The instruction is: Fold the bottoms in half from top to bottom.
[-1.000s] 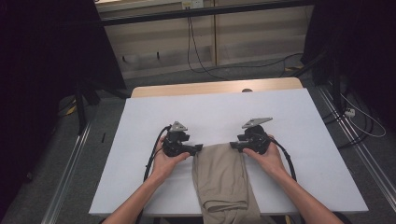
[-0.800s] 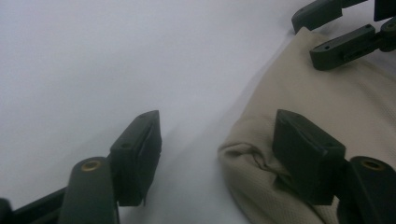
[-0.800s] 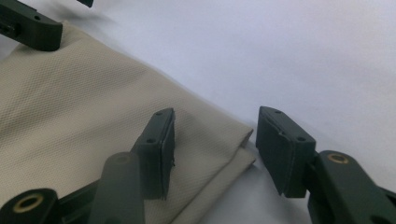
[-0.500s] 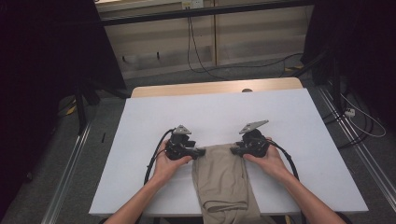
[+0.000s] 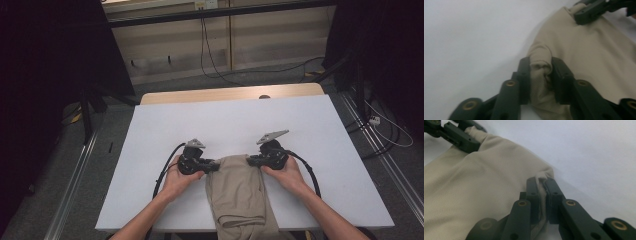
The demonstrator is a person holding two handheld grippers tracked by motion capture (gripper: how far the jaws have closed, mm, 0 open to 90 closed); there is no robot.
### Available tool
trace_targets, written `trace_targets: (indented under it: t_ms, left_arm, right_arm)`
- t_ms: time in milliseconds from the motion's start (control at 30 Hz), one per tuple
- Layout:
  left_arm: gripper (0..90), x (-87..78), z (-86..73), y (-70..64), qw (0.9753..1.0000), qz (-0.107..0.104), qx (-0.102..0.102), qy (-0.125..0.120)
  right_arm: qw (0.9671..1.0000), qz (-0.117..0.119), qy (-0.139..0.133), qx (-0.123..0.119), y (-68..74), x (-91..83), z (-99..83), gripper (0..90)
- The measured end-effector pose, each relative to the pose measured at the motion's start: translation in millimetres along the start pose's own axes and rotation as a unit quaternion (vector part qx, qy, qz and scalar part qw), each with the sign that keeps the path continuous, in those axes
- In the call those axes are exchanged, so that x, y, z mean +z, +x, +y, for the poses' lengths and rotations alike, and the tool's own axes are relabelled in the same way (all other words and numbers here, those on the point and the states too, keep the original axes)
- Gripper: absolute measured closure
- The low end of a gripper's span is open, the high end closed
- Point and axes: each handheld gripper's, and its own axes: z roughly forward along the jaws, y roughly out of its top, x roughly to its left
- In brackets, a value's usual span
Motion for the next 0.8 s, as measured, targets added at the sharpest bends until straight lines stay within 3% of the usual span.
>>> trace_targets:
  t_ms: [100, 200, 300, 367, 467, 500, 633, 733, 800]
  left_arm:
    - [78.7, -1.6, -0.6, -5.1, 1.0, -0.008, 0.0, -0.002]
    - [80.3, -6.0, 4.0, -8.0, 0.9992, 0.014, -0.009, -0.035]
    - [80.9, -14.8, 13.7, -1.7, 0.9976, 0.017, -0.023, -0.063]
    - [81.0, -19.7, 19.9, 3.0, 0.9959, 0.023, -0.033, -0.081]
    - [81.0, -26.2, 28.7, 7.9, 0.9939, 0.036, -0.033, -0.099]
    - [81.0, -28.8, 31.3, 9.6, 0.9927, 0.04, -0.037, -0.108]
    - [81.0, -37.8, 46.2, 16.6, 0.9879, 0.05, -0.045, -0.139]
    - [81.0, -41.3, 57.9, 20.0, 0.9853, 0.066, -0.034, -0.154]
    - [80.9, -41.5, 66.3, 25.2, 0.9834, 0.066, -0.048, -0.162]
  right_arm:
    - [1.0, -0.002, -0.001, 0.008, 0.8, -1.3, 0.7, 83.8]
    - [0.9996, -0.001, -0.017, 0.02, -0.4, -4.4, 2.7, 84.0]
    - [0.9983, 0.0, -0.049, 0.032, -1.9, -12.6, 11.1, 84.3]
    - [0.9973, -0.009, -0.066, 0.031, -0.7, -17.7, 18.5, 84.3]
    - [0.9953, -0.021, -0.09, 0.03, -0.8, -23.0, 30.0, 84.3]
    - [0.9933, -0.022, -0.106, 0.041, -3.6, -24.9, 38.3, 84.4]
    - [0.9917, -0.027, -0.118, 0.044, -6.9, -27.0, 53.4, 84.4]
    - [0.9881, -0.031, -0.141, 0.053, -11.3, -32.0, 67.8, 84.4]
    - [0.9859, -0.038, -0.153, 0.057, -13.6, -33.9, 76.4, 84.4]
